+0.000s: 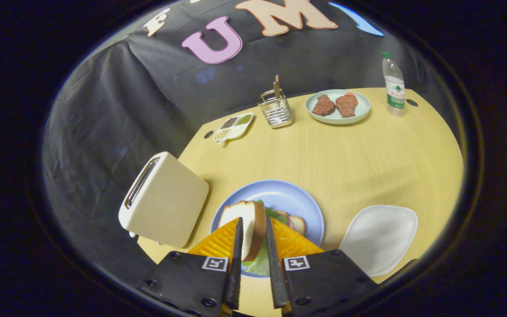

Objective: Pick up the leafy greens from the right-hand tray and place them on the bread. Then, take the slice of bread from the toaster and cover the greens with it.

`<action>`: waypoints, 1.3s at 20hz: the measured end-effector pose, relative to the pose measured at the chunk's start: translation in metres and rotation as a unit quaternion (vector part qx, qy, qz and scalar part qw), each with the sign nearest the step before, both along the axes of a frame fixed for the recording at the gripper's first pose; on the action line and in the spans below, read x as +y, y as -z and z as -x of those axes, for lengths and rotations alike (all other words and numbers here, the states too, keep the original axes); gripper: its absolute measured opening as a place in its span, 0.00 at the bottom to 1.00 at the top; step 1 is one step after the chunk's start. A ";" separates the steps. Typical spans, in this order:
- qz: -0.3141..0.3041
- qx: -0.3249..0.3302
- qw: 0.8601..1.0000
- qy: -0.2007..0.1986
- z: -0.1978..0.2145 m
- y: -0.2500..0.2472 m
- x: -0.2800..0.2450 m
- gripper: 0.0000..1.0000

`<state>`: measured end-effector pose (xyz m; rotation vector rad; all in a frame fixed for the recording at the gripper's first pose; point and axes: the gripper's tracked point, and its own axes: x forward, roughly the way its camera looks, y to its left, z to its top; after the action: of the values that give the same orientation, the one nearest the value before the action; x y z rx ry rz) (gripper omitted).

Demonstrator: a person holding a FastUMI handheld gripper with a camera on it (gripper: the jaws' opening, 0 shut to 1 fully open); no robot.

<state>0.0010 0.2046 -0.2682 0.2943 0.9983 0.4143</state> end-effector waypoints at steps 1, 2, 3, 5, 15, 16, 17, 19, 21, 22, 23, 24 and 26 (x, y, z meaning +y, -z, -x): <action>0.003 0.001 1.000 -0.001 0.001 0.001 -0.003 0.47; 0.006 -0.003 1.000 0.001 0.000 0.001 -0.006 0.54; 0.011 -0.006 1.000 0.003 -0.001 0.001 -0.010 0.60; 0.009 -0.006 1.000 0.001 0.001 -0.002 -0.012 0.74; 0.005 -0.167 0.986 -0.025 -0.006 -0.111 -0.025 1.00; 0.012 -0.190 0.981 -0.024 -0.007 -0.127 -0.029 1.00; 0.024 -0.216 0.976 -0.019 -0.008 -0.143 -0.036 1.00; 0.048 -0.266 0.963 -0.007 -0.010 -0.179 -0.051 1.00; 0.061 -0.305 0.950 0.010 -0.008 -0.213 -0.064 1.00; 0.064 -0.320 0.945 0.021 -0.006 -0.229 -0.072 1.00; 0.068 -0.333 0.940 0.031 -0.003 -0.242 -0.079 1.00; 0.075 -0.345 0.935 0.042 -0.001 -0.253 -0.088 1.00; 0.101 -0.371 0.921 0.070 0.004 -0.271 -0.111 1.00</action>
<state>-0.0032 0.0931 0.0029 0.0058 0.2658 0.2526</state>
